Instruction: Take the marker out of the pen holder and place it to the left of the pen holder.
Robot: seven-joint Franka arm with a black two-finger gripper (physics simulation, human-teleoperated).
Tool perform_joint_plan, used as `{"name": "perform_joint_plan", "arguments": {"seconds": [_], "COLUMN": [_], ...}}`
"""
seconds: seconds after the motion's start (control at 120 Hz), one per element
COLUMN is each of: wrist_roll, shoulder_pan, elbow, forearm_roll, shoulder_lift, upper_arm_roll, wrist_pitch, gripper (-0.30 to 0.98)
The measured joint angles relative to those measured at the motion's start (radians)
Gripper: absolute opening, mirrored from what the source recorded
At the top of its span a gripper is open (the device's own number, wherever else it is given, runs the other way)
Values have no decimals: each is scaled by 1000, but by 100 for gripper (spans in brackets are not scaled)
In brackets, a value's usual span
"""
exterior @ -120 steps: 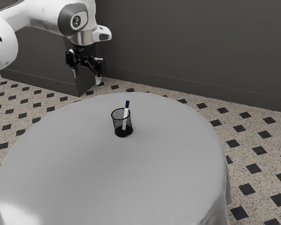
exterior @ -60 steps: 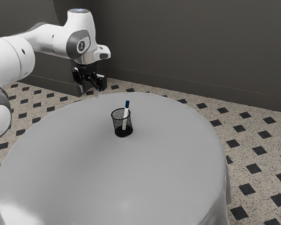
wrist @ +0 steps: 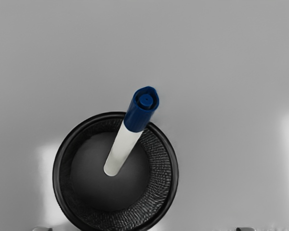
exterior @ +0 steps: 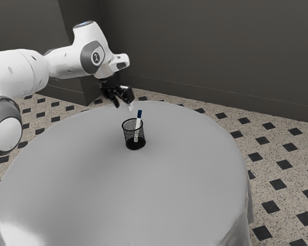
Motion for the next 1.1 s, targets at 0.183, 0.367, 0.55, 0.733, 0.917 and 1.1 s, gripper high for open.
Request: {"name": "perform_joint_plan", "arguments": {"seconds": [0.183, 0.367, 0.55, 0.733, 0.917, 1.1], "wrist_roll": [79, 136, 177, 193, 186, 164], "shoulder_pan": [0, 0, 0, 0, 0, 0], "elbow": [20, 63, 102, 143, 159, 168], "forearm_roll": [-15, -17, -19, -23, -23, -22], "shoulder_lift": [45, 90, 132, 184, 209, 229], "upper_arm_roll": [-13, -12, -13, -12, -12, -12], "wrist_pitch": [5, 24, 61, 99, 143, 181], "gripper": [47, 44, 37, 34, 33, 31]}}
